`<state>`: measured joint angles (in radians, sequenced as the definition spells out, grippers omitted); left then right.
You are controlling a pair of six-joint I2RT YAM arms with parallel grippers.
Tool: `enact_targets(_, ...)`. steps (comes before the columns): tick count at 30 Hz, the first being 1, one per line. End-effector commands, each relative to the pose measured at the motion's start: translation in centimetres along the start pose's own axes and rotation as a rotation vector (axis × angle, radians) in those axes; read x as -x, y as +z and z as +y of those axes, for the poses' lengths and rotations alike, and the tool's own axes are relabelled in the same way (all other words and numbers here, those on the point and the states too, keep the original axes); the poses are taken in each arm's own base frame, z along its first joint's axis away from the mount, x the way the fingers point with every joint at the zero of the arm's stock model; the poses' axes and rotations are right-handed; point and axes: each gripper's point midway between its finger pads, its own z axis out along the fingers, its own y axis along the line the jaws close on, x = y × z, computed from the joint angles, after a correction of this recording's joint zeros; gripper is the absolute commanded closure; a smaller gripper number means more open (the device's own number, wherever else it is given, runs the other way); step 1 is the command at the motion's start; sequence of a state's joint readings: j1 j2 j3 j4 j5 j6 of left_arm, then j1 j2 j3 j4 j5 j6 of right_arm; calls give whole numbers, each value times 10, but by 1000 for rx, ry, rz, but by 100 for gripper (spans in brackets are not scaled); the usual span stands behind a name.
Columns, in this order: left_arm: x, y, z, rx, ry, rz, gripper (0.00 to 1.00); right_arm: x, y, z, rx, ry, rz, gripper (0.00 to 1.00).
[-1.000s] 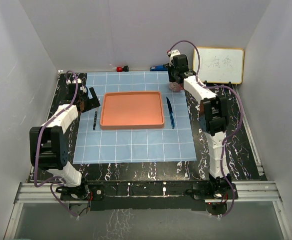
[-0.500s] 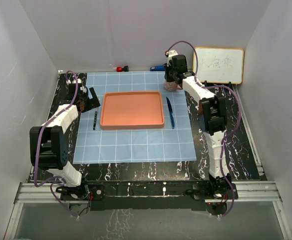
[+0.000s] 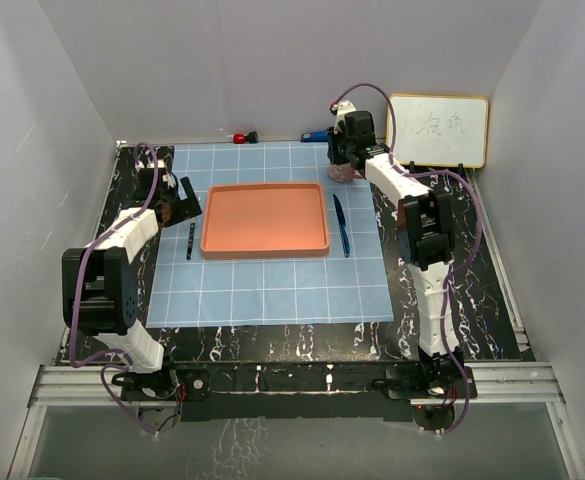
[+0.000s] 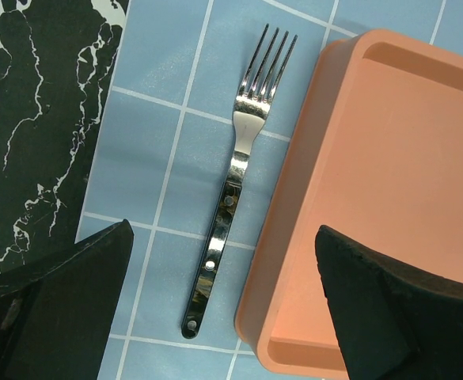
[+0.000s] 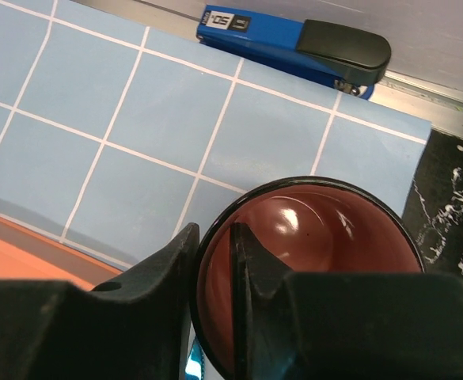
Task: Set the dinner table for one person
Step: Adjust the cup on the napkin.
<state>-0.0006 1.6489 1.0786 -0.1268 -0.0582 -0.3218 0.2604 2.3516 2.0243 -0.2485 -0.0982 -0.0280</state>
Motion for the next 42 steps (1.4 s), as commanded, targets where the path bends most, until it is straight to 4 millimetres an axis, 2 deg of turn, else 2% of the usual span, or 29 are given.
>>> enact_targets(1, 9, -3, -8, -27, 1, -18, 1, -7, 11, 5, 39, -3, -14, 78)
enact_targets(8, 10, -1, -10, -35, -1, -14, 1, -2, 11, 8, 58, -3, -32, 70)
enact_targets(13, 9, 0, -10, -36, -1, -14, 1, 11, 9, 8, 61, -4, -69, 69)
enact_targets(19, 8, 1, -11, -40, 0, -12, 1, 28, 4, 7, 51, -2, -113, 62)
enact_targets(27, 5, 2, -9, -37, 1, -2, 1, 41, -3, 10, 63, 3, -145, 60)
enact_targets(37, 11, -3, -8, -29, -1, -23, 1, 74, -18, 14, 79, 9, -223, 57)
enact_targets(42, 18, -7, -10, -32, -2, -40, 1, 102, -35, 14, 71, 12, -292, 52)
